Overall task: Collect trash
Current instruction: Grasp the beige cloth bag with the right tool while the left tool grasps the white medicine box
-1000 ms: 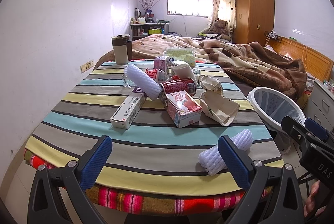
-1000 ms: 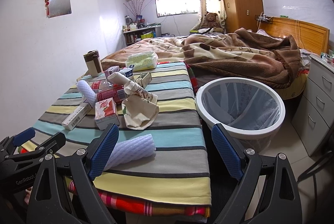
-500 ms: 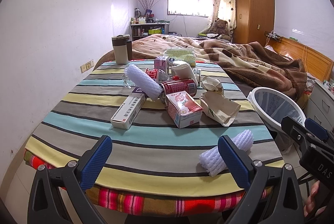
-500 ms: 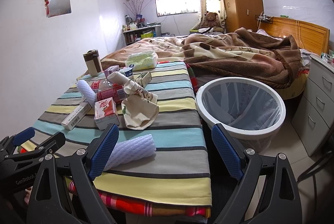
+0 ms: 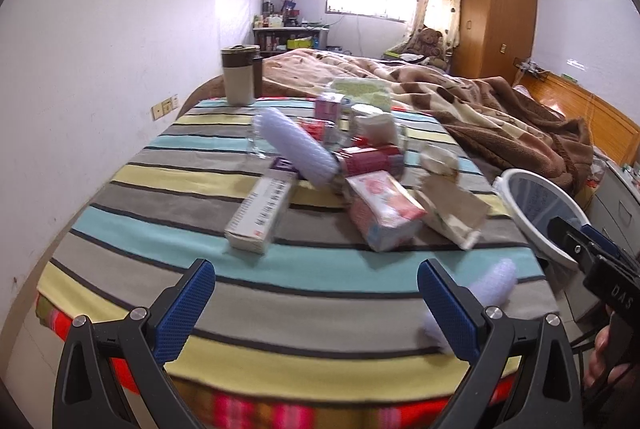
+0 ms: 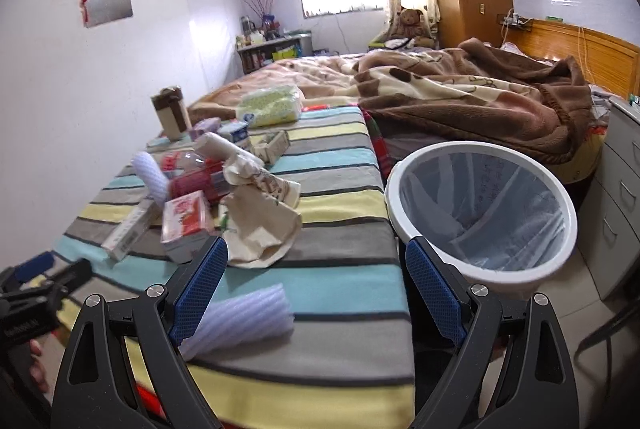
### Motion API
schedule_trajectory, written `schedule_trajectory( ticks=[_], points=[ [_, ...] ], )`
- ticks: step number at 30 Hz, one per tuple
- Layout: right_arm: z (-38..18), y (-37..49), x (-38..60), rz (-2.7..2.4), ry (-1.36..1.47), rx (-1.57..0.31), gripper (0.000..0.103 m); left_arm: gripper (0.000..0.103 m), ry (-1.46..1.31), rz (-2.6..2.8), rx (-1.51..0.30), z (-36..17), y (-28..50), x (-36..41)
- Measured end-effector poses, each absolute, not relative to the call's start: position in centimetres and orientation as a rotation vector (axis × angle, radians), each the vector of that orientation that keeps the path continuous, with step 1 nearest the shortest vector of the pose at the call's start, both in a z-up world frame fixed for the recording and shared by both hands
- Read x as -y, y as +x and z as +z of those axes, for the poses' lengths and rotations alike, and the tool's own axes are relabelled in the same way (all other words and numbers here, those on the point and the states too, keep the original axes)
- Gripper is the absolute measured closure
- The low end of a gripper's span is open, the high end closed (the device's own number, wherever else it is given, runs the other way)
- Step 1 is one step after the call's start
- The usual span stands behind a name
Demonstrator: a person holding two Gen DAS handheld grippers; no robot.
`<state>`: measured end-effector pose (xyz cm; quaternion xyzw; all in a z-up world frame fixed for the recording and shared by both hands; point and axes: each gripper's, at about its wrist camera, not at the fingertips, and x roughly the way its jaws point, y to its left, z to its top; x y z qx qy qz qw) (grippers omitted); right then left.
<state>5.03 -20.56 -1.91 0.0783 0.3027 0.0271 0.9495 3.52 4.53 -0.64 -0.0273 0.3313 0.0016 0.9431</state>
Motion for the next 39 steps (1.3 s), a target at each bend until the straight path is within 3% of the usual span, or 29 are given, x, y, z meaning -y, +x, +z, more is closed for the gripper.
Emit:
schedule_trajectory(
  ticks=[9, 18, 22, 30, 35, 39],
  points=[
    [-2.8, 8.2, 19.4, 0.085, 0.143, -0.665, 0.012, 0.0, -0.1, 0.045, -0.71, -1.7, 7.8, -9.3],
    [-3.8, 10.6, 18.1, 0.108, 0.095, -0.736, 0.031, 0.009, -0.108, 0.016, -0.786, -4.0, 12.5, -11.2],
    [-4.4, 11.3, 18.1, 0.136, 0.123, -0.78, 0.033, 0.013, -0.124, -0.017, -0.82, -4.8, 14.4, -11.6],
    [-5.3, 12.8, 17.7, 0.174, 0.161, -0.857, 0.045, 0.031, -0.131, -0.064, -0.887, -6.4, 17.5, -11.2],
    [-5.3, 12.9, 17.1, 0.209, 0.159, -0.869, 0.054, 0.035, -0.13, -0.083, -0.913, -7.1, 18.5, -10.4],
    [-5.4, 13.2, 16.8, 0.222, 0.164, -0.873, 0.066, 0.048, -0.115, -0.072, -0.911, -7.0, 18.9, -10.2]
  ],
)
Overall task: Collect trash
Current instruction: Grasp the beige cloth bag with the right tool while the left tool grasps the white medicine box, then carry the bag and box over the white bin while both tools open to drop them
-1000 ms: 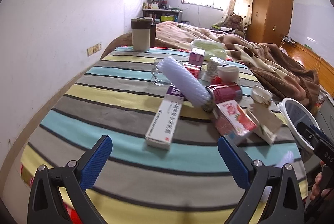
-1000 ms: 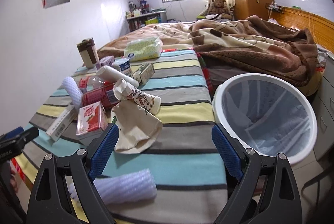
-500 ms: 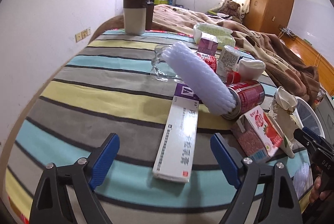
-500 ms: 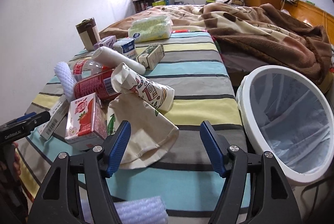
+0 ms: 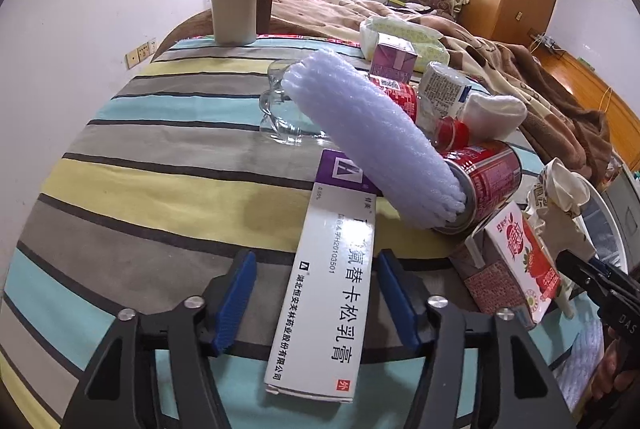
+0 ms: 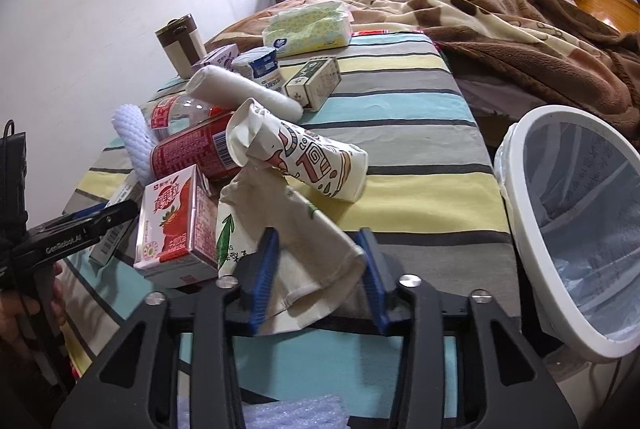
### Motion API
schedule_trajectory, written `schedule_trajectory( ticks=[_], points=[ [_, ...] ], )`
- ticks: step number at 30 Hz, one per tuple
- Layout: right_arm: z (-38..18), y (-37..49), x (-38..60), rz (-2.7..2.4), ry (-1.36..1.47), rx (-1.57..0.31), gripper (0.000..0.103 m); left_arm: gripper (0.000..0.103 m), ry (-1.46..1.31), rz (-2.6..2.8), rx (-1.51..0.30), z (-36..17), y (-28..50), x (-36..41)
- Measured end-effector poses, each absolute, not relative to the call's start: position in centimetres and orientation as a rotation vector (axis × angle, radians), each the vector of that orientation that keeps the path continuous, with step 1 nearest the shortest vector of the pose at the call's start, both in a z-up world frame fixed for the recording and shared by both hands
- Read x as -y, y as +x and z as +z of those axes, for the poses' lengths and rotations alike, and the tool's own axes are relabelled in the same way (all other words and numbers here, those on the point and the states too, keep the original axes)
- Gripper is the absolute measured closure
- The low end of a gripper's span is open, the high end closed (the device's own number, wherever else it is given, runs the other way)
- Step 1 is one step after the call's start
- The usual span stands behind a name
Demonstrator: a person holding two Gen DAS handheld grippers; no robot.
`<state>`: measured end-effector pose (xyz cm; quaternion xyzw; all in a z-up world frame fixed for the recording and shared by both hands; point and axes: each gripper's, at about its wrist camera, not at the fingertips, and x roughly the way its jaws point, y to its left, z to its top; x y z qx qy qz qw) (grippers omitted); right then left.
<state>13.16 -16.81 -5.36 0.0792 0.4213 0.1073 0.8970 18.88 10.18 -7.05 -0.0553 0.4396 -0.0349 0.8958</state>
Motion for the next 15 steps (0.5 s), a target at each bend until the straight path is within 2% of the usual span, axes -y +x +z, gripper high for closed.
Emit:
schedule_trajectory(
  ticks=[3, 7, 11, 15],
  points=[
    [-5.3, 13.1, 16.6, 0.235, 0.165, -0.863, 0.071, 0.062, -0.119, -0.07, -0.908, -7.0, 18.8, -10.2],
    [-5.0, 12.7, 16.5, 0.24, 0.161, -0.838, 0.08, 0.065, -0.13, -0.065, -0.904, -6.9, 18.7, -10.3],
    [-4.8, 12.3, 16.2, 0.26, 0.165, -0.818, 0.094, 0.066, -0.141, -0.059, -0.892, -6.8, 18.1, -10.4],
    [-4.7, 11.9, 16.0, 0.268, 0.163, -0.804, 0.095, 0.066, -0.152, -0.048, -0.872, -6.3, 17.0, -10.7]
  ],
)
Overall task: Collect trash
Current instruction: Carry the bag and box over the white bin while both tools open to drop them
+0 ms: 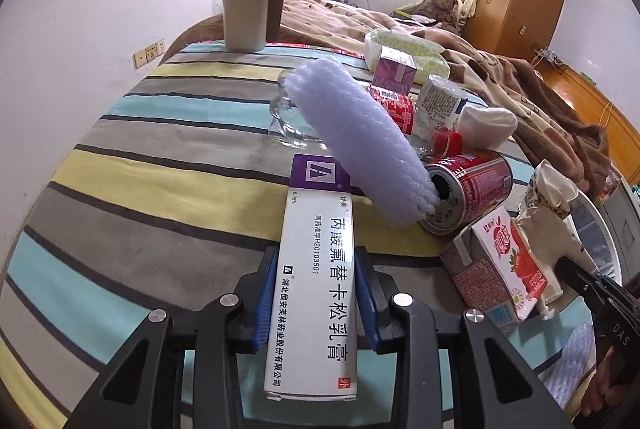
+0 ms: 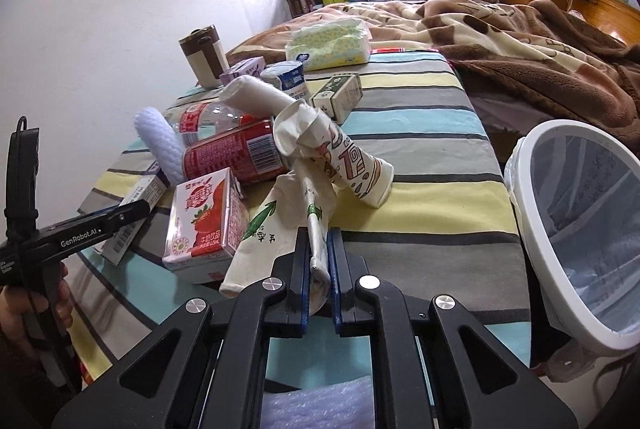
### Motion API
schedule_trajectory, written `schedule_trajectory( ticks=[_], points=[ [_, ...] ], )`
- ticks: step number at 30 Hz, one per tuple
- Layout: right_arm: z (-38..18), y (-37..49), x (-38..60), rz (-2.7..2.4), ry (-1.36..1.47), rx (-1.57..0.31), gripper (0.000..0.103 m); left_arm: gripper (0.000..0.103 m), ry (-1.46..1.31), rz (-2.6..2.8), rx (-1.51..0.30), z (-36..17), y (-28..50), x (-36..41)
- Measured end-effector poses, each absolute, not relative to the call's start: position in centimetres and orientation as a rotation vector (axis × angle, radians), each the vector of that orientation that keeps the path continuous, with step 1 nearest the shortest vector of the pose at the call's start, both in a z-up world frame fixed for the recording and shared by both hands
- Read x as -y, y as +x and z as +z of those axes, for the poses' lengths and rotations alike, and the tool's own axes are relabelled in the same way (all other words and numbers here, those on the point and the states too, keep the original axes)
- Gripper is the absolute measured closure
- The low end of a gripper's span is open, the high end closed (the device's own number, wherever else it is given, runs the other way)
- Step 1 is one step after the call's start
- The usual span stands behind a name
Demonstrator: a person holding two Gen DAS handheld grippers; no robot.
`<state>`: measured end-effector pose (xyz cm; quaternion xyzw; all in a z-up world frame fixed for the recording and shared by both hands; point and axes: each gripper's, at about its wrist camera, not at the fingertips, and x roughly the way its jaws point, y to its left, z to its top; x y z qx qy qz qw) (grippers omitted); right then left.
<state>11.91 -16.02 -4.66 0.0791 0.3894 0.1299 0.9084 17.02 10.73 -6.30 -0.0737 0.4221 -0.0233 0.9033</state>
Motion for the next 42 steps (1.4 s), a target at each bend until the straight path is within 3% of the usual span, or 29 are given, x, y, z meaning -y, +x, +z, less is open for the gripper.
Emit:
schedule_trajectory(
  ticks=[25, 42],
  points=[
    [-0.5, 8.7, 18.6, 0.298, 0.241, -0.633, 0.096, 0.066, -0.149, -0.137, -0.719, 0.4, 10.6, -7.5],
    [0.2, 7.1, 27.0, 0.031, 0.286, -0.583, 0.096, 0.066, -0.085, -0.38, -0.711, 2.2, 12.3, 4.8]
  ],
)
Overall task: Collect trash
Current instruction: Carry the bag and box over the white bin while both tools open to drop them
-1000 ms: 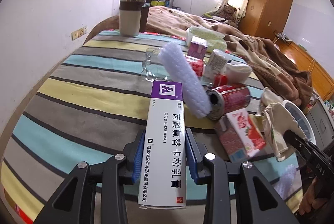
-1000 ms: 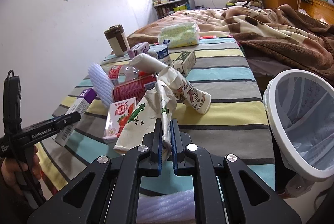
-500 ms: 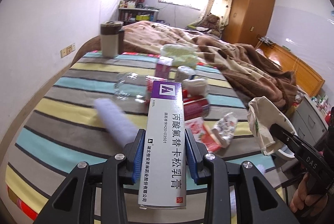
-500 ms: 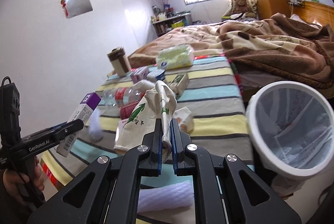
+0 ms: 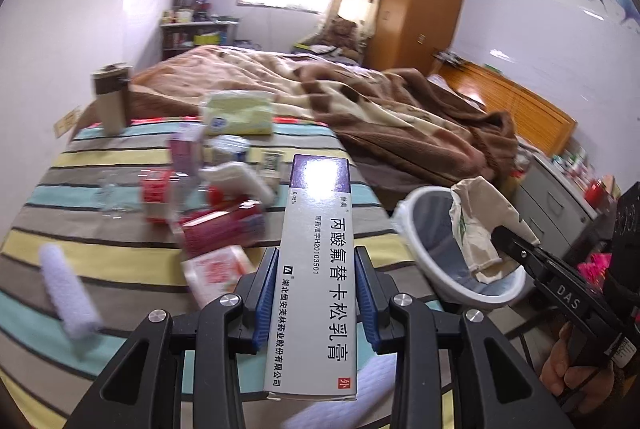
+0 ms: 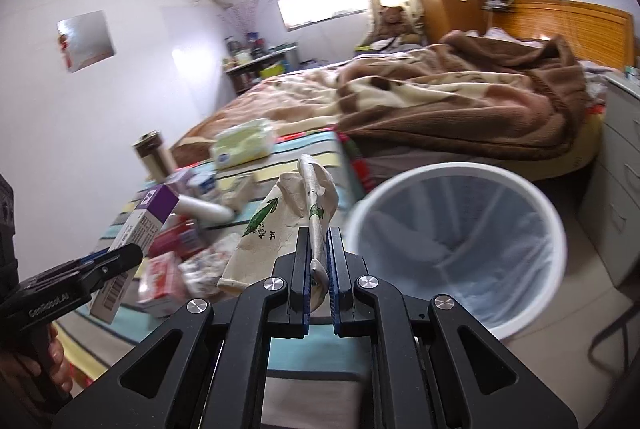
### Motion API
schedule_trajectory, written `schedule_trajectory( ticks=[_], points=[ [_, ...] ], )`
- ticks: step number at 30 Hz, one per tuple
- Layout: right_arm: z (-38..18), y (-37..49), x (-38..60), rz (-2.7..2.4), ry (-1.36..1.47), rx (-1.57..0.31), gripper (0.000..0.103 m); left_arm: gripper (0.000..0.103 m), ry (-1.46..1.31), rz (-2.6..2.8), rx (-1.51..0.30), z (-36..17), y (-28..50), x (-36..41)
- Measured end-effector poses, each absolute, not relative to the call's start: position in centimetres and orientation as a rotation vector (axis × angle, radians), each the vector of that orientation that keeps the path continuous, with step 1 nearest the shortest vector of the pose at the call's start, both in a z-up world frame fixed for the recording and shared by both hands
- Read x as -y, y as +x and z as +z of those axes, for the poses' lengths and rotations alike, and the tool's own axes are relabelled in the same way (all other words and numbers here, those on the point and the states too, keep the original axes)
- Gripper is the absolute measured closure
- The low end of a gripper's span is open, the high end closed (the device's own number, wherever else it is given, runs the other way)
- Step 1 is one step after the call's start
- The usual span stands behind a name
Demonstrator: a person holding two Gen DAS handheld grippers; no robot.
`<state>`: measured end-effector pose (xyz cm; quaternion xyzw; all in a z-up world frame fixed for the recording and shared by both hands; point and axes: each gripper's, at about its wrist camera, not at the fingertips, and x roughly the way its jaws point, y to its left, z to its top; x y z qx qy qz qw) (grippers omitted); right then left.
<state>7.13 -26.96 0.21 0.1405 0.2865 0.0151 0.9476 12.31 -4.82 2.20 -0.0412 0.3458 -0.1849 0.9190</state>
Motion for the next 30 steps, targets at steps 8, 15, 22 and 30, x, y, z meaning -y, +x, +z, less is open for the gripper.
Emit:
schedule_trajectory(
  ticks=[8, 15, 22, 30],
  points=[
    [-0.4, 7.1, 31.1, -0.093, 0.298, -0.594, 0.096, 0.066, -0.044, -0.5, -0.738, 1.5, 13.1, 11.7],
    [-1.6, 7.3, 33.8, -0.167, 0.309, -0.627, 0.096, 0.066, -0.002, -0.576, -0.765, 0.7, 13.9, 16.9],
    [-2.8, 7.6, 35.8, -0.22, 0.298, -0.674, 0.095, 0.066, 0.033, -0.623, -0.798, -0.9, 14.4, 21.1],
    [-3.5, 7.8, 37.2, -0.259, 0.298, -0.697, 0.094, 0.066, 0.053, -0.656, -0.812, -1.6, 14.9, 24.0]
  ],
)
